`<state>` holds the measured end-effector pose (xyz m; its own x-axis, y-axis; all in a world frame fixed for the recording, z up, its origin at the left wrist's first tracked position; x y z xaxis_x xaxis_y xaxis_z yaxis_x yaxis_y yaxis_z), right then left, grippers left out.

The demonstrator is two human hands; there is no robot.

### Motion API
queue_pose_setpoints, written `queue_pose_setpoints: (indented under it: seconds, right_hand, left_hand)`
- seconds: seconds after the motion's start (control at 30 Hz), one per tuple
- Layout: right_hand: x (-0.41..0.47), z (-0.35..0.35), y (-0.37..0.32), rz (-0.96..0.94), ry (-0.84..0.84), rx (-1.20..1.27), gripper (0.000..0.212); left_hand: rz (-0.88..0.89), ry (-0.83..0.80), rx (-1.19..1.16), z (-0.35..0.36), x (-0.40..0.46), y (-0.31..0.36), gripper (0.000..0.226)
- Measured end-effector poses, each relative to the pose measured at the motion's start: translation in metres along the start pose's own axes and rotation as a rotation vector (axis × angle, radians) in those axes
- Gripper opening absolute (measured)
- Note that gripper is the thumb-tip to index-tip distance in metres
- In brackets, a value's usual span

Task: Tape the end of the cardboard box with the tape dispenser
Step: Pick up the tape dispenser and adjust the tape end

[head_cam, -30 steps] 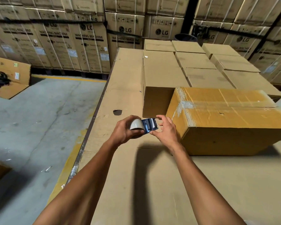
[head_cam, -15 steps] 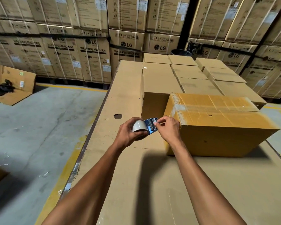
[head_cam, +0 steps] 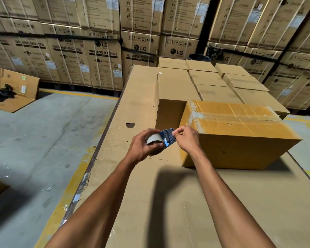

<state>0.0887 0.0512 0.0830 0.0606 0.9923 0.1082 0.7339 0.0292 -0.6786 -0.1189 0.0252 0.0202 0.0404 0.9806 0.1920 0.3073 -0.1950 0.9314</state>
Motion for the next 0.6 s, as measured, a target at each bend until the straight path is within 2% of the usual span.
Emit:
queue_pose_setpoints:
  seconds: [0.2,0.33,0.5,0.6]
  right_hand:
    - [-0.003,-0.007,-0.003,0.089,-0.017,0.115,0.012]
    - [-0.003,-0.011,-0.010,0.095,-0.005,0.109,0.014]
    - [-0.001,-0.008,-0.009,0.149,-0.102,0.242,0.012]
    - [0.001,-0.010,-0.010,0.175,-0.150,0.298,0.021]
  left_hand:
    - [-0.014,-0.014,-0.025,-0.001,-0.001,0.004,0.061]
    - [0.016,-0.010,0.060,-0.004,0.001,0.012,0.062]
    - [0.041,0.009,0.081,-0.008,0.004,0.012,0.058]
    - [0.058,0.023,0.117,-0.009,0.004,0.016,0.060]
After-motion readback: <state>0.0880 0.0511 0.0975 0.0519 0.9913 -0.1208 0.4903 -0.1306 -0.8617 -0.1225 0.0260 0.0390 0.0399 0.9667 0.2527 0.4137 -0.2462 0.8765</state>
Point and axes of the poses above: each hand's wrist, its own x-axis towards the middle knuckle, its own z-axis out of the palm, y = z × x, the point moved 6 cm from there along x, towards the middle knuckle, and after that the axes turned 1 degree about -z, right-handed, at the moved point
